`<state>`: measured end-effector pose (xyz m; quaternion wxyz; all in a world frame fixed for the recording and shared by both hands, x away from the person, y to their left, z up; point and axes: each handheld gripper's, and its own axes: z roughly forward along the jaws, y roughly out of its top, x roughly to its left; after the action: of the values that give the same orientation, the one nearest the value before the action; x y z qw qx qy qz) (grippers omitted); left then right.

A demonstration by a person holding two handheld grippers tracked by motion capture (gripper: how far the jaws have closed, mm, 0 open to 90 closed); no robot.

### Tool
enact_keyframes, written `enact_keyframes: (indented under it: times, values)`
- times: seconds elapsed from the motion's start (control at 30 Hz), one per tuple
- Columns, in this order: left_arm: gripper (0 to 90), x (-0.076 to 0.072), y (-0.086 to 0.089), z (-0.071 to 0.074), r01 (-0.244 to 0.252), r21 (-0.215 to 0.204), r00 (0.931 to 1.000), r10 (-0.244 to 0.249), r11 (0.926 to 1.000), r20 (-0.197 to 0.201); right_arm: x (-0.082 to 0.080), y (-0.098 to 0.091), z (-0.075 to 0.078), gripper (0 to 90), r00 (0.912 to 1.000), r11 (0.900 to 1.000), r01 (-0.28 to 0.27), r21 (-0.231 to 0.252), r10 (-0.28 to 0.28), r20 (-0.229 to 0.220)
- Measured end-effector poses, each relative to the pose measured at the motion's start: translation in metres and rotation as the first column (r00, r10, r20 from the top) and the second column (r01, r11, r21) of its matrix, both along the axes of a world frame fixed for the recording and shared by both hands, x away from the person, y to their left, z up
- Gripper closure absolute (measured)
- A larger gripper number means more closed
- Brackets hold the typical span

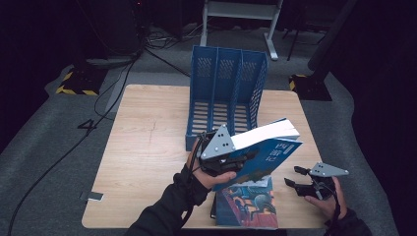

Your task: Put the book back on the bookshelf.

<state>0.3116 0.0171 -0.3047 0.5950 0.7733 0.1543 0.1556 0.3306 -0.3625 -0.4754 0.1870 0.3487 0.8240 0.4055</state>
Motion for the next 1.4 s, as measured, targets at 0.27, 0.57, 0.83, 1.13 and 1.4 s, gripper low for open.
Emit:
enact_keyframes:
  times: [0.27,0.57,0.83,1.13,1.4]
  values:
    - [61.1,0.003,0.019,0.008,-0.082,-0.013,0.9964,0.082,0.9965,0.020,0.003,-0.002,-0.004,32.9,0.9998,0.9998,0.019,0.006,-0.019,-0.007]
    - [61.1,0.007,0.051,0.021,-0.179,-0.050,0.9829,0.180,0.9827,0.038,0.005,-0.001,-0.010,27.9,0.9994,0.9995,0.028,0.015,-0.028,-0.022]
    - [61.1,0.014,0.078,0.028,-0.273,-0.056,0.9606,0.276,0.9603,0.037,0.007,0.001,-0.014,27.9,0.9990,0.9996,0.027,-0.009,-0.028,-0.036]
    - [61.1,0.026,0.111,0.034,-0.396,-0.072,0.9169,0.398,0.9156,0.025,0.008,0.003,-0.017,27.9,0.9988,0.9995,0.029,-0.015,-0.030,-0.039]
    - [61.2,0.046,0.117,0.041,-0.484,-0.040,0.8738,0.486,0.8739,0.026,0.008,0.008,-0.020,27.9,0.9987,0.9992,0.016,-0.038,-0.017,-0.048]
